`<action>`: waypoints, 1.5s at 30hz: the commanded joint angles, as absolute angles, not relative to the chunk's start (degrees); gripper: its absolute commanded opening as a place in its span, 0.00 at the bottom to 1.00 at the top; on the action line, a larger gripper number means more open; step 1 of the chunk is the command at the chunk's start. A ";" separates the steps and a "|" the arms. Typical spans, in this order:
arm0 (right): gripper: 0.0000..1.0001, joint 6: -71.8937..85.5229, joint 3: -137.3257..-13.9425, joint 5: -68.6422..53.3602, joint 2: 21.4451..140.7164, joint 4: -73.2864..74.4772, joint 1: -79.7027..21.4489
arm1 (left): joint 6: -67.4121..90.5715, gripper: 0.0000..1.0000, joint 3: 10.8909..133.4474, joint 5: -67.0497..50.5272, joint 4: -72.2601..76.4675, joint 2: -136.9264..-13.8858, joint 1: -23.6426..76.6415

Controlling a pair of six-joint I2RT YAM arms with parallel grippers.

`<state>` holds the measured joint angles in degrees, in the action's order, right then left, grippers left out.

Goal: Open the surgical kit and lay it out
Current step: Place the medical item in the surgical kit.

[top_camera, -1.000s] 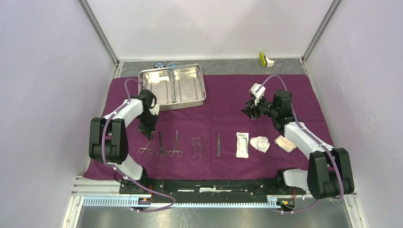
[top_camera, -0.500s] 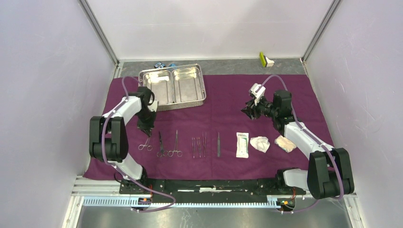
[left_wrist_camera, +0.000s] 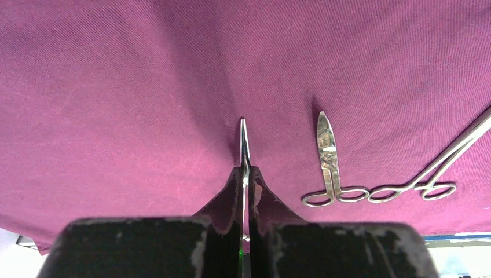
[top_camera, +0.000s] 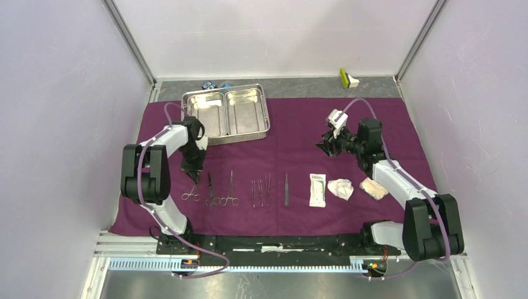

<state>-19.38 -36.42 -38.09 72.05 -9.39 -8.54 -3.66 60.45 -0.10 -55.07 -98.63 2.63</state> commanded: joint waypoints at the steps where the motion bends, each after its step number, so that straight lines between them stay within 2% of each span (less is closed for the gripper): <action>1: 0.50 -20.04 -36.17 -37.97 71.65 -10.50 -8.80 | -2.83 0.02 61.83 -0.20 -56.21 -100.70 2.08; 7: 0.50 -20.13 -36.12 -38.08 71.63 -10.60 -8.80 | -2.73 0.03 61.48 -0.51 -56.17 -99.93 1.77; 13: 0.50 -20.10 -36.13 -38.14 71.38 -10.48 -8.79 | -2.92 0.12 61.85 -1.16 -56.54 -100.90 1.25; 18: 0.50 -20.04 -36.12 -38.06 71.27 -10.55 -8.80 | -3.05 0.14 61.96 -1.22 -56.79 -100.85 0.80; 45: 0.50 -20.04 -36.12 -38.42 71.36 -10.55 -8.79 | -3.89 0.16 62.04 -0.93 -56.48 -98.85 0.53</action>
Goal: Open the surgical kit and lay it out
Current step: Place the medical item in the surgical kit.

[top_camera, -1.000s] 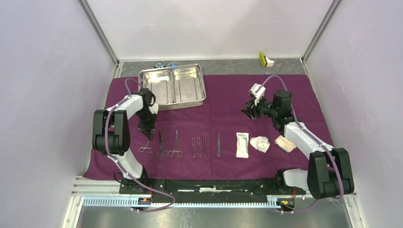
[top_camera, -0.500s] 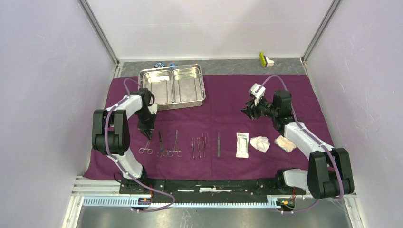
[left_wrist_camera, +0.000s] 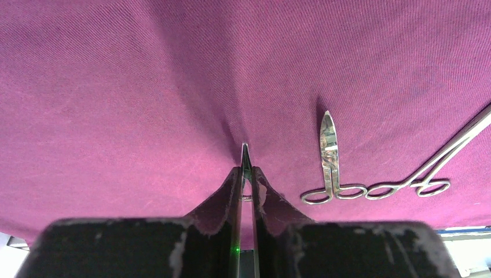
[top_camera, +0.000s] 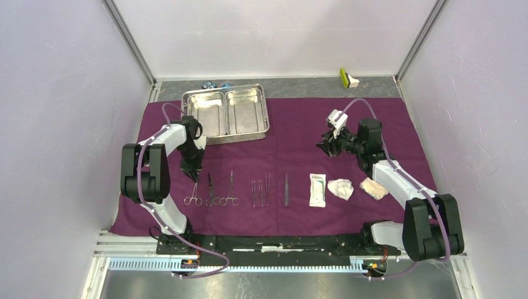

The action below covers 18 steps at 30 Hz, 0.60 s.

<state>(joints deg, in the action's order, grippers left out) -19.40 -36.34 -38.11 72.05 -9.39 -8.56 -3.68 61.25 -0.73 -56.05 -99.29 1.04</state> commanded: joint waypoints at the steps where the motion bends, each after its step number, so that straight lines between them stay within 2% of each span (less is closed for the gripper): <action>1: 0.50 -20.04 -36.17 -38.46 71.21 -10.48 -8.79 | -3.97 0.16 61.99 -0.85 -56.38 -98.80 0.51; 11: 0.50 -20.04 -36.04 -38.58 71.20 -10.59 -8.84 | -3.96 0.09 63.14 -0.62 -56.07 -98.89 0.44; 18: 0.50 -20.04 -35.95 -38.67 71.34 -10.59 -8.79 | -3.98 0.12 64.31 -0.51 -56.11 -98.90 0.35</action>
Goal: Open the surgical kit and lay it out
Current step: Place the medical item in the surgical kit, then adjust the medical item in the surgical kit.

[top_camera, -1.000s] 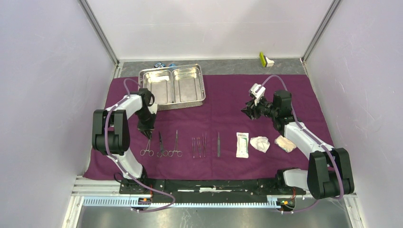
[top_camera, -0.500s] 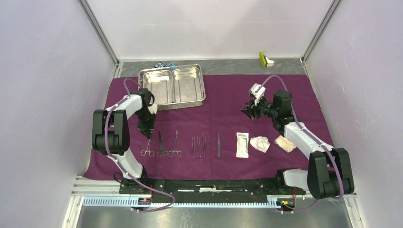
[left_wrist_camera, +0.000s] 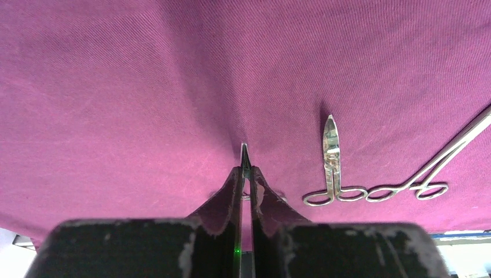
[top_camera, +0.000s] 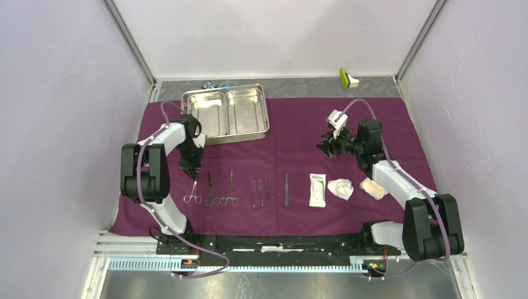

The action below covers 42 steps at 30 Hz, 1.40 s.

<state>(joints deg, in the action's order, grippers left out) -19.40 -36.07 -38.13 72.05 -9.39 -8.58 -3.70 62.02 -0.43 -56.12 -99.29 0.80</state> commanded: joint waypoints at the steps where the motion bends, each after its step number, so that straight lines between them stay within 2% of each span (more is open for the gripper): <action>1: 0.50 -20.04 -35.95 -38.63 71.29 -10.63 -8.79 | -3.94 0.14 64.34 -0.65 -56.06 -98.90 0.34; 6: 0.50 -20.04 -35.97 -38.67 71.45 -10.63 -8.82 | -4.00 0.18 63.62 -1.62 -56.18 -98.93 0.35; 16: 0.50 -20.04 -35.95 -38.68 71.43 -10.63 -8.75 | -4.45 0.18 63.17 -2.08 -56.76 -98.82 0.35; 24: 0.50 -20.04 -35.95 -38.76 71.60 -10.70 -8.80 | -5.81 0.28 62.39 -2.89 -56.91 -93.58 0.44; 29: 0.50 -20.04 -36.12 -38.77 71.57 -10.72 -8.79 | -8.26 0.30 61.30 -4.35 -56.30 -91.33 1.35; 36: 0.50 -20.04 -36.14 -38.73 71.41 -10.72 -8.81 | -8.58 0.31 60.04 -4.52 -54.66 -87.49 6.66; 42: 0.50 -20.13 -35.99 -38.63 70.96 -10.66 -8.79 | -6.59 0.31 60.19 -4.95 -53.83 -89.79 9.93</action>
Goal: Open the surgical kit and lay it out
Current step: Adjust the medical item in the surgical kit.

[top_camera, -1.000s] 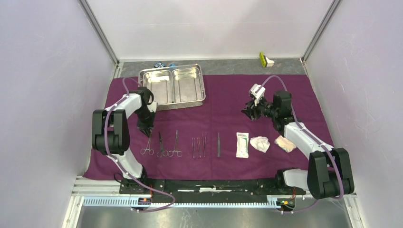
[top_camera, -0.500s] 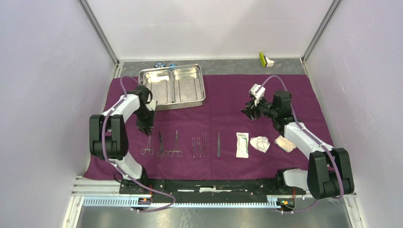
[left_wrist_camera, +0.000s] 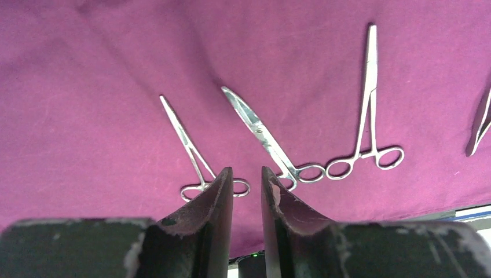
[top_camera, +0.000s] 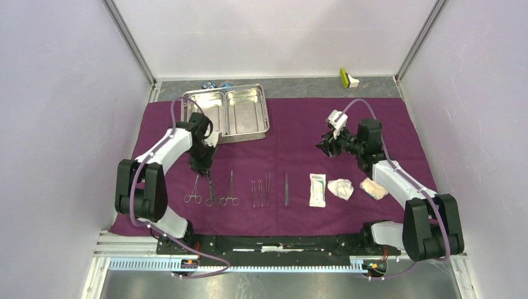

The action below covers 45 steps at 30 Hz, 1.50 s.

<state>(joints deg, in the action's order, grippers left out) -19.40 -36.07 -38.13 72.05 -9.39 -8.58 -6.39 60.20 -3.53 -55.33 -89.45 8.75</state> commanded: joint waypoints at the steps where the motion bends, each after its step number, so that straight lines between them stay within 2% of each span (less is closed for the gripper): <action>1: 0.50 -20.13 -35.93 -38.59 70.85 -10.61 -8.79 | -6.54 0.31 60.33 -5.08 -53.69 -90.65 9.98; 14: 0.50 -20.39 -35.88 -38.41 70.83 -10.53 -8.79 | -6.03 0.34 63.96 -4.97 -52.17 -98.03 11.24; 28: 0.50 -20.56 -35.86 -38.25 71.31 -10.43 -8.74 | -4.84 0.37 63.98 -1.36 -48.30 -100.06 11.25; 36: 0.50 -20.57 -35.86 -38.19 71.36 -10.43 -8.78 | -4.65 0.37 63.94 -2.39 -48.02 -100.90 11.29; 45: 0.50 -20.56 -35.82 -38.16 71.61 -10.46 -8.77 | -4.33 0.32 64.16 -3.78 -47.99 -100.48 11.25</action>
